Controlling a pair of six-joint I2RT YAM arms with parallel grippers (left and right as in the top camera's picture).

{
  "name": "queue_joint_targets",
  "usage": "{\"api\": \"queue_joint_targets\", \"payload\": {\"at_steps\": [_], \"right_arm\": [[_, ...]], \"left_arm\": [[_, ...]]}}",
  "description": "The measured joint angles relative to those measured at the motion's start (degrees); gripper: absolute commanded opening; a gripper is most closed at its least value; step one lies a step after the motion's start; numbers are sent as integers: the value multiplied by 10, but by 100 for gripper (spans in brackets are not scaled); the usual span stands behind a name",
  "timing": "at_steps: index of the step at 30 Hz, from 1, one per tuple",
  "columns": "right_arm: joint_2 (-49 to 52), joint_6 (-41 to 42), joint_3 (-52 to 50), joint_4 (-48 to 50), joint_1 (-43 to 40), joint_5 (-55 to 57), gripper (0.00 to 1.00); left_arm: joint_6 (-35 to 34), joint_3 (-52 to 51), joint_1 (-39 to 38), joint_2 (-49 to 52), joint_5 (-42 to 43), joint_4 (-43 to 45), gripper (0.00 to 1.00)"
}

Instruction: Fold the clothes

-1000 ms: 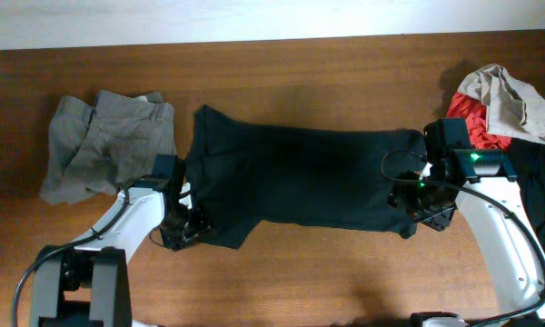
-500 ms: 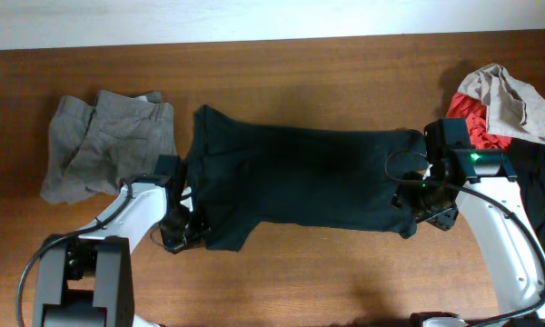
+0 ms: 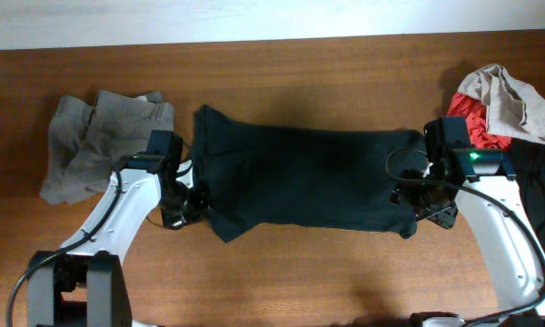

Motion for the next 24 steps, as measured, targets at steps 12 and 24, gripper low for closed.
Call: {"api": "queue_joint_targets", "payload": {"at_steps": [12,24], "right_arm": [[43,0,0,4,0,2,72],[43,0,0,8,0,2,71]], "left_arm": [[-11,43,0,0,26,81,1],[-29,44,0,0,-23,182,1]]}}
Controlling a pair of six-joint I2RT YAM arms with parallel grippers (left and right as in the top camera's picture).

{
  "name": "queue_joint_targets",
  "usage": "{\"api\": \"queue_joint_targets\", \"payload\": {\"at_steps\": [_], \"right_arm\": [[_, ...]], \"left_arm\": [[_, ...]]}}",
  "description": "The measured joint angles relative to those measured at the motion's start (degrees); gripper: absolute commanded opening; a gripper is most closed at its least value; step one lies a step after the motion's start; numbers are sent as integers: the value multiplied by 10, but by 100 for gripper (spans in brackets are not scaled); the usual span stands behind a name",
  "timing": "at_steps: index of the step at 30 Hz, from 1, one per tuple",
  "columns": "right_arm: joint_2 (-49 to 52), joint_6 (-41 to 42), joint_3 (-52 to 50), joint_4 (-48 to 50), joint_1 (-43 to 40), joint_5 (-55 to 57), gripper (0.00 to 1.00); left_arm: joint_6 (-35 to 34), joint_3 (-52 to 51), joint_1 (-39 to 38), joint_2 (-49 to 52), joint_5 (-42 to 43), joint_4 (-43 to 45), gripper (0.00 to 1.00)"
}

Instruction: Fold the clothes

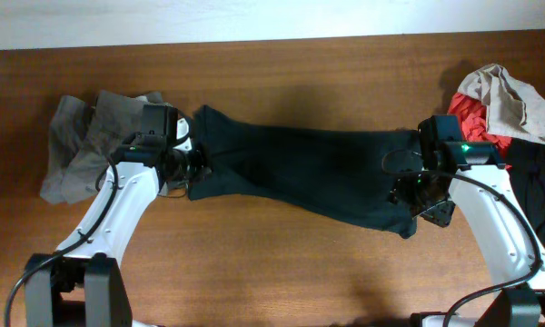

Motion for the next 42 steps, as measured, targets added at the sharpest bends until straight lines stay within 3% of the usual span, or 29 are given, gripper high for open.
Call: {"api": "queue_joint_targets", "payload": {"at_steps": [10,13,14,15,16,21,25,33,42], "right_arm": [[0,0,0,0,0,0,71],[0,0,0,0,0,0,71],[0,0,0,0,0,0,71],[0,0,0,0,0,0,71],[0,0,0,0,0,0,71],[0,0,0,0,0,0,71],[0,0,0,0,0,0,71],[0,0,0,3,0,0,71],[1,0,0,-26,0,-5,72]], "left_arm": [[0,0,0,23,-33,60,6],[-3,0,0,33,-34,72,40],[-2,0,0,37,-35,73,60],[-2,0,0,39,-36,72,68],[-3,0,0,42,-36,73,70],[1,5,0,45,-46,68,71],[19,52,0,47,-50,3,61],[115,92,-36,49,-61,-101,61],[163,92,-100,90,-89,-113,61]]}}
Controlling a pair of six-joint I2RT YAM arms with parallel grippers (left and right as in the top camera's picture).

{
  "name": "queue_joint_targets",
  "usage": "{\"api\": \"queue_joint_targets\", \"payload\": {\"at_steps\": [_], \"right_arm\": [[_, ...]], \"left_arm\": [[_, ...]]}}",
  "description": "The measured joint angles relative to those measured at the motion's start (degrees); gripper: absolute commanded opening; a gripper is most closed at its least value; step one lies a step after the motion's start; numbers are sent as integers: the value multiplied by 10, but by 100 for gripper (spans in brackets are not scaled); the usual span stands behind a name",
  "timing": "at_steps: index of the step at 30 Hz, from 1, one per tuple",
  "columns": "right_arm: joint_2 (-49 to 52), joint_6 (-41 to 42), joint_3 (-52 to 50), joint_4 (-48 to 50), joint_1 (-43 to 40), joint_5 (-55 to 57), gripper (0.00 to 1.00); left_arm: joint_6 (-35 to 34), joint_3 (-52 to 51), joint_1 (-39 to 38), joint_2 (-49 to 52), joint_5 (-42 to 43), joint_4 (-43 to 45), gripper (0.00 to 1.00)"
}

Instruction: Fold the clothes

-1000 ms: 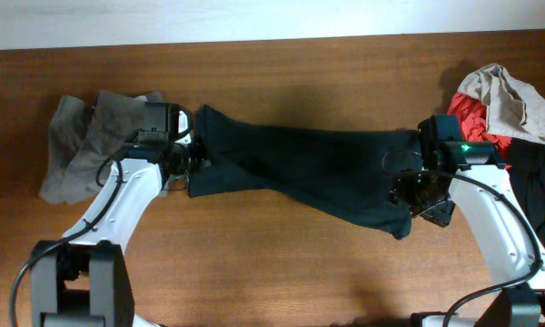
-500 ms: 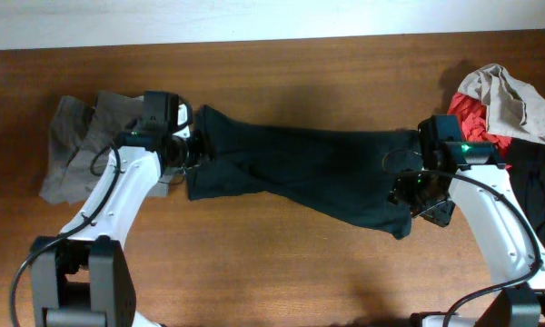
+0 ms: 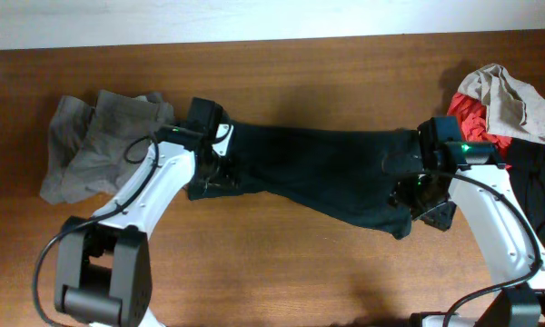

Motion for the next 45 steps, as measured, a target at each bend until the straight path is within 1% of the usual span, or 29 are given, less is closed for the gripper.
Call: {"api": "queue_joint_targets", "payload": {"at_steps": [5,7,9,11,14,18,25,35,37,38,39,40,41,43,44,45], "right_arm": [[1,22,-10,-17,0,-32,75],[1,46,-31,-7,0,-49,71],[2,63,-63,23,0,-76,64],[3,83,-95,47,0,-99,61],[8,121,-142,88,0,-129,58],[14,177,-178,146,0,-160,59],[14,240,-183,185,-2,-135,59],[24,254,-183,187,-64,-54,58],[37,254,-183,193,-68,-47,55],[44,254,-183,196,-68,-45,51],[51,254,-183,200,-68,-44,42],[58,254,-183,202,-68,-43,36],[64,255,-183,204,-68,-43,34],[65,255,-183,210,-68,-44,34],[65,253,-183,210,-68,-44,38],[65,250,-183,210,-68,-43,44]], "left_arm": [[9,0,-1,18,-18,-1,61],[10,0,-1,20,-26,0,61],[12,0,-1,22,-35,0,62],[12,0,-1,22,-42,2,62],[14,0,-1,22,-47,4,62],[14,0,-1,22,-50,7,62],[14,0,-1,22,-52,9,62],[14,0,-1,22,-52,9,62],[14,0,-1,22,-52,9,62],[14,0,-1,22,-52,9,62],[14,0,-1,22,-52,9,62],[14,0,-1,22,-52,9,62],[14,0,-1,22,-52,9,62],[14,0,-1,22,-52,10,62],[14,0,-1,22,-52,11,62],[14,0,-1,22,-52,11,62]]}}
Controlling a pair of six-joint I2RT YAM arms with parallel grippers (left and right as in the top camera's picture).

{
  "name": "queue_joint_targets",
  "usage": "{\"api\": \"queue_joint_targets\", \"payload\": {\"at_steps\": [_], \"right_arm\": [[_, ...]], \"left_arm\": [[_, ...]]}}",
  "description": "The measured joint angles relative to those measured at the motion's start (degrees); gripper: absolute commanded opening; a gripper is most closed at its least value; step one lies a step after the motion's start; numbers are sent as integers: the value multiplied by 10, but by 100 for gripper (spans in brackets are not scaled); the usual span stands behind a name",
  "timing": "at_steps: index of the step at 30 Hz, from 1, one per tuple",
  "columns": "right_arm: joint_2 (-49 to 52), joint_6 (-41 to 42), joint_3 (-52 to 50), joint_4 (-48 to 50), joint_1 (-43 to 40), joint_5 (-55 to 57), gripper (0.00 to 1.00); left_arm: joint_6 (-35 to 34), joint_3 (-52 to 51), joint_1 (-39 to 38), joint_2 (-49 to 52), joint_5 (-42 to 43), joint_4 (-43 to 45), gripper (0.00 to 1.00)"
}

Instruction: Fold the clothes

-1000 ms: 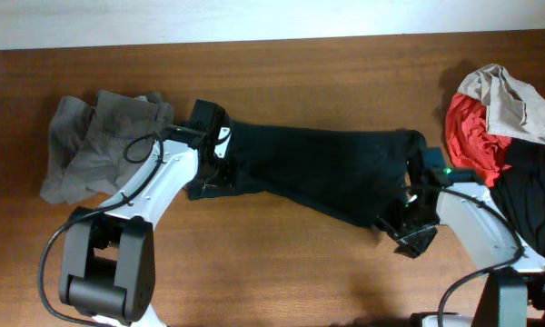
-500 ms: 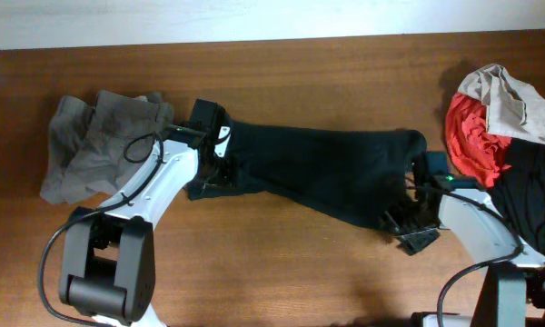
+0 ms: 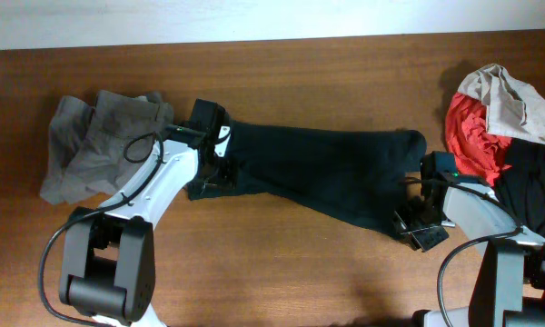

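A dark navy garment point(image 3: 318, 173) lies stretched across the middle of the wooden table point(image 3: 282, 272), narrowing toward its right end. My left gripper point(image 3: 220, 167) sits down on the garment's left end, where the cloth is bunched and folded inward. Its fingers are hidden under the wrist. My right gripper point(image 3: 416, 231) rests on the table just off the garment's lower right corner, apart from the cloth. It looks open, with nothing between its fingers.
A crumpled grey-brown garment point(image 3: 95, 145) lies at the left, just behind my left arm. At the right edge is a pile of clothes: beige cloth point(image 3: 513, 100), red cloth point(image 3: 468, 136) and black cloth point(image 3: 531, 186).
My right gripper has let go of the garment's right edge and now sits lower, on the table beside the cloth. The right end lies flat. The left gripper has barely moved.
Both grippers first held the garment's lower corners, the cloth spread wide. Then the left gripper was higher, with the left edge pulled up. Later it was over the garment with that end folded inward. Now the right gripper is off the cloth.
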Motion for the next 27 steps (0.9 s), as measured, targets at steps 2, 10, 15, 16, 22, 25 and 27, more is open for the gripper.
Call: {"api": "queue_joint_targets", "payload": {"at_steps": [2,10,15,16,22,25,27], "right_arm": [[0,-9,0,-4,0,1,50],[0,-21,0,-6,0,1,10],[1,-45,7,-16,0,18,4],[2,-54,14,-26,0,24,4],[3,-136,101,-100,0,41,6],[3,-184,149,-133,0,45,9],[3,-207,170,-145,0,46,10]], "left_arm": [[0,0,0,0,0,0,62],[0,0,0,0,-4,5,62],[0,0,0,0,-6,6,62],[2,0,0,0,-6,6,62],[4,0,0,0,-9,6,62],[4,0,0,0,-9,6,62],[4,0,0,0,-9,6,62]]}}
